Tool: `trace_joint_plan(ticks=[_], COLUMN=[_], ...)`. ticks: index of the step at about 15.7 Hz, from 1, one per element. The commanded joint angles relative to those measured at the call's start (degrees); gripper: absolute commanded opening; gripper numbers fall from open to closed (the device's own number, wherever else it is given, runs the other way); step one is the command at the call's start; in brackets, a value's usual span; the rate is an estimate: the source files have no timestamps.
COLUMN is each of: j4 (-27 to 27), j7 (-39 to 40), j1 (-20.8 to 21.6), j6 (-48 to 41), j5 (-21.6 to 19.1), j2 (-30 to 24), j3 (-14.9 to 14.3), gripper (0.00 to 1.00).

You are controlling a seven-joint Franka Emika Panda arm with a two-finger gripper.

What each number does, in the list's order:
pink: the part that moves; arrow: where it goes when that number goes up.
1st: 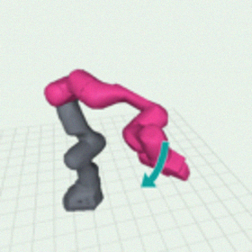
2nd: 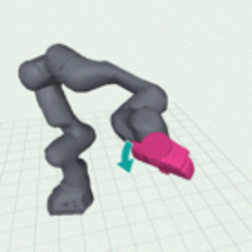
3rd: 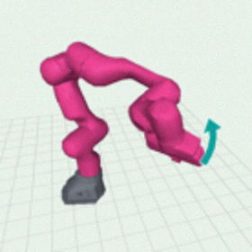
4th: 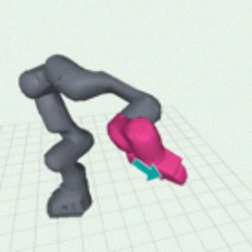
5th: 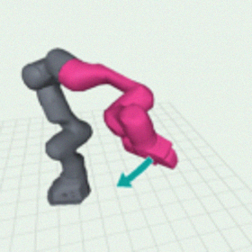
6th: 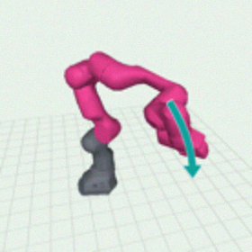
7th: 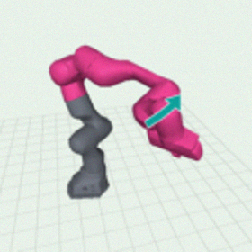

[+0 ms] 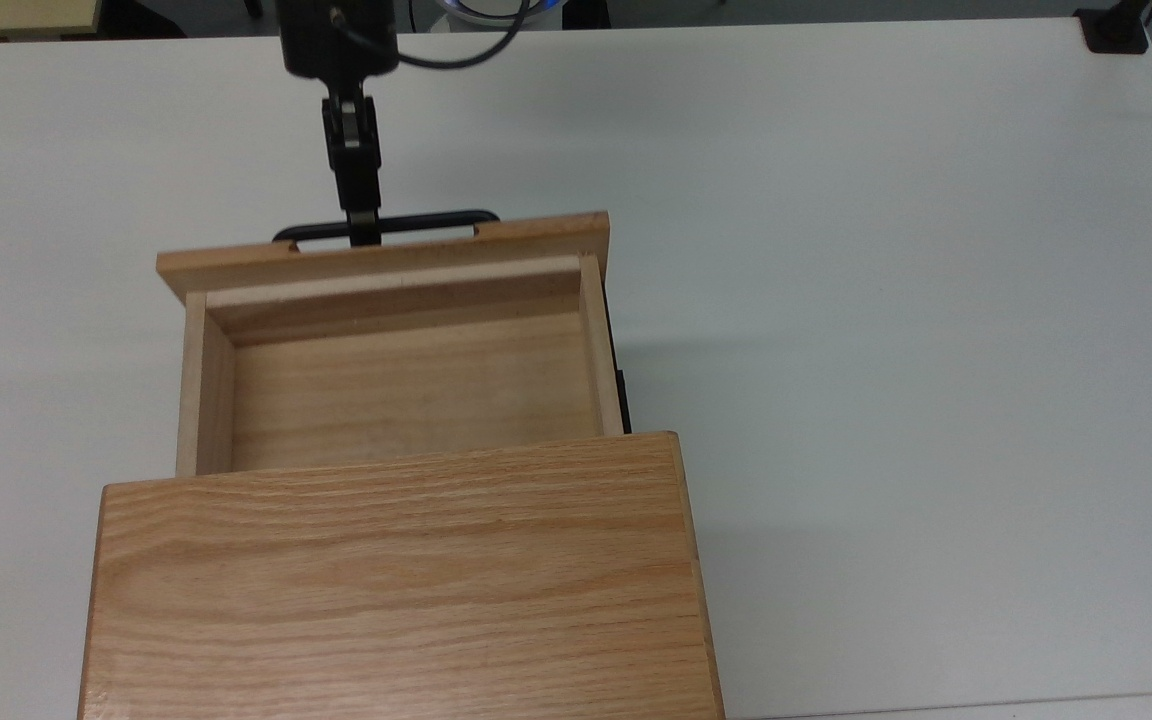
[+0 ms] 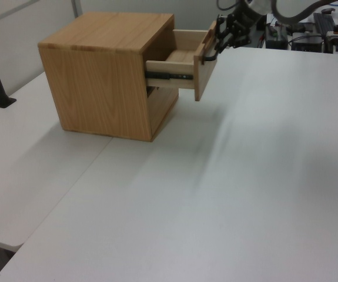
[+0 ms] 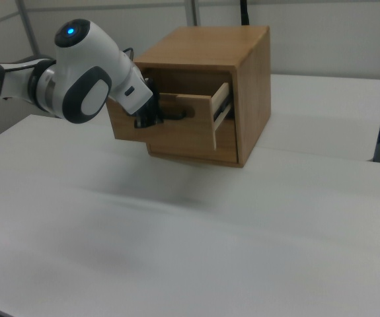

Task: Open the drawer by sliding it
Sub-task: 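Pull the handle outward, sliding the upper drawer out of the cabinet, then release the handle and raise the gripper away from the drawer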

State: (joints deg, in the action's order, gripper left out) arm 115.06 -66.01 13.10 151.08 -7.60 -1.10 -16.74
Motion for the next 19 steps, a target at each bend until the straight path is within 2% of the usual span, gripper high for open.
trace_joint_plan(ticks=[1,3,6,7,8,9,11,12,13,19], j4=[6.22,8.42,8.78,8.78,8.78,8.78,8.17,7.64,6.77,-1.93], j7=[5.35,7.11,7.99,8.26,8.52,8.70,8.96,9.49,10.80,21.79], j1=[0.17,0.26,0.26,0.17,0.17,0.17,0.26,0.17,0.17,-0.88], j6=[-2.97,-5.53,-8.34,-8.44,-8.52,-8.96,-11.85,-13.08,-15.01,-32.32], j5=[-0.22,-0.39,-1.45,-1.89,-2.15,-2.33,-2.33,-2.24,-2.33,-2.33], j2=[-10.23,-13.04,-13.84,-13.84,-13.76,-13.76,-13.67,-13.75,-13.76,-13.67], j3=[0.65,0.65,0.57,0.57,0.57,0.57,0.57,0.57,0.57,-0.22], gripper=[0.04,0.04,0.04,0.07,0.13,0.27,0.76,0.93,1.00,1.00])
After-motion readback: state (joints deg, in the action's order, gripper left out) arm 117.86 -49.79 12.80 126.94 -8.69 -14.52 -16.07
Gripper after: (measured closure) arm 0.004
